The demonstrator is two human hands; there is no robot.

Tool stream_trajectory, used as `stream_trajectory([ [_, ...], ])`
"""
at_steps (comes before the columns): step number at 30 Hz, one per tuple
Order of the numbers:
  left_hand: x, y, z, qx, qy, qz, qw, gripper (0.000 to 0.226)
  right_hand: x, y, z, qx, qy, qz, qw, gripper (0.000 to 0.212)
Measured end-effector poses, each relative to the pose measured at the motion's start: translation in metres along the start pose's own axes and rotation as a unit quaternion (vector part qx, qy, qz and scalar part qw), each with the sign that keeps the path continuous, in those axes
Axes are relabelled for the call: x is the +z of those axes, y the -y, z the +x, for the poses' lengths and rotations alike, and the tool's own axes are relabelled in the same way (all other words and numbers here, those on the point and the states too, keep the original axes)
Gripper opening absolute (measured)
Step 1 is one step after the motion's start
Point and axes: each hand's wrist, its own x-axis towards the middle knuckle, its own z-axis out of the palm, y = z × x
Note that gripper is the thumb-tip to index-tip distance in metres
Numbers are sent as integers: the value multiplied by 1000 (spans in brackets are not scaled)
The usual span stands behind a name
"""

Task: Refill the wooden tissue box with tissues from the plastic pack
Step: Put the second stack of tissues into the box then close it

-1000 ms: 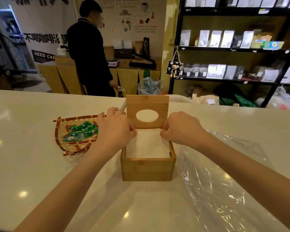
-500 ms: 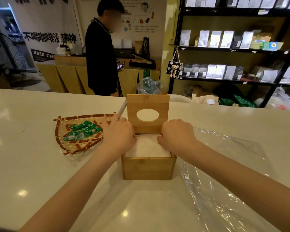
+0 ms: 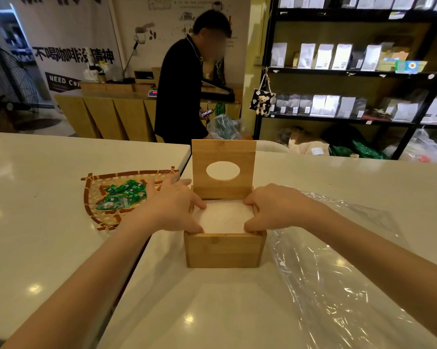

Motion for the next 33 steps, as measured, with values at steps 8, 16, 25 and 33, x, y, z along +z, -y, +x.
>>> stream_trajectory([
  [8,-1,-7,6,-25,11,82,996,57,-9,8,6,-16,52,-100,994,26],
  [16,-13,10,1,25,-37,-174,984,39,-12,-13,-8,-51,-107,-19,993,38],
  [25,-41,5,25,116,-267,-319,902,50,-34,-20,18,-58,-319,200,925,52],
  [33,-31,7,12,149,-346,-248,892,27,-20,-27,10,-147,-359,217,896,28],
])
